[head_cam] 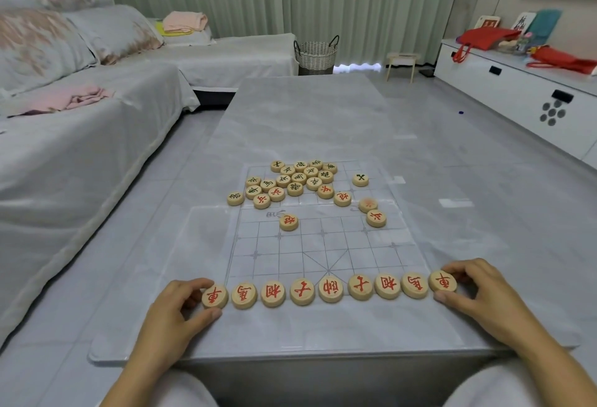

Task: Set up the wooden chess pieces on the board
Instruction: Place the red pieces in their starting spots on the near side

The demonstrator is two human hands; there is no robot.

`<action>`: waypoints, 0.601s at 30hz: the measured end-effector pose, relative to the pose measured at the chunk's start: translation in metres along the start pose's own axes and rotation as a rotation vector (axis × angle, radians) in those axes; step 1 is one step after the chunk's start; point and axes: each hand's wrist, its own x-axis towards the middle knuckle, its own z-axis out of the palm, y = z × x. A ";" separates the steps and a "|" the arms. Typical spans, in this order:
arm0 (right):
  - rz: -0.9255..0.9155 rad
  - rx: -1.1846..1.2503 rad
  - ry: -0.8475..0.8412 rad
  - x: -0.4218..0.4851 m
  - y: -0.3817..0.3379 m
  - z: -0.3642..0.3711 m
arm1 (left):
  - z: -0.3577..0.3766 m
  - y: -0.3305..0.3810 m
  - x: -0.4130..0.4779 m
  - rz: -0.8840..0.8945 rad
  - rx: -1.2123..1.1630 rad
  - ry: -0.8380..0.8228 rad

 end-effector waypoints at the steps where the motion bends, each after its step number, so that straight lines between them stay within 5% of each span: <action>1: -0.007 0.003 -0.002 0.000 0.000 0.000 | 0.000 0.000 0.000 0.005 0.000 0.000; 18: -0.006 -0.013 -0.026 0.001 -0.005 -0.002 | 0.000 -0.002 0.000 -0.017 -0.004 -0.014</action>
